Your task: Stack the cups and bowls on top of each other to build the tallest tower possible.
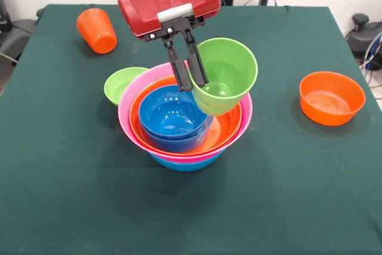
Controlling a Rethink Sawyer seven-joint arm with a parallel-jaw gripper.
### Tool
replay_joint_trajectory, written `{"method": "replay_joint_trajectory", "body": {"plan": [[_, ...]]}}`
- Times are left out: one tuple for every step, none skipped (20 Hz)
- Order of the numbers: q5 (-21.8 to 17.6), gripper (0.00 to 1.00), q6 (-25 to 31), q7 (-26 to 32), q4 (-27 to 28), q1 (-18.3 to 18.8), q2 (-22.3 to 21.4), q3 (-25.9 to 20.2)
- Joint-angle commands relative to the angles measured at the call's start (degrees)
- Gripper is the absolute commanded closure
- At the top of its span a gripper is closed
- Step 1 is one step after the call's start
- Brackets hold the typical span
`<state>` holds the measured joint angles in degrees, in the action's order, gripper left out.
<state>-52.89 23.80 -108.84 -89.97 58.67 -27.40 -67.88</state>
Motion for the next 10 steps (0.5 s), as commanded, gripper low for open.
{"method": "replay_joint_trajectory", "body": {"plan": [[-1.8,1.00,5.0,22.3,3.3,0.2,0.7,1.4],[-1.8,1.00,5.0,22.9,3.3,0.5,0.8,1.2],[-1.9,1.00,4.8,24.1,3.3,1.1,1.2,0.8],[-1.9,1.00,4.7,24.8,3.3,1.4,1.3,0.6],[-1.7,1.00,4.7,25.1,3.2,1.7,1.6,0.4],[-1.5,1.00,4.8,25.5,3.1,2.1,1.9,0.2],[-1.3,1.00,5.1,25.8,3.0,2.1,1.8,0.3],[-1.3,1.00,5.1,25.9,3.0,2.1,1.8,0.3],[-1.2,1.00,5.1,26.0,3.0,2.2,1.8,0.3],[-1.2,1.00,5.1,26.2,2.9,2.2,1.8,0.3]]}}
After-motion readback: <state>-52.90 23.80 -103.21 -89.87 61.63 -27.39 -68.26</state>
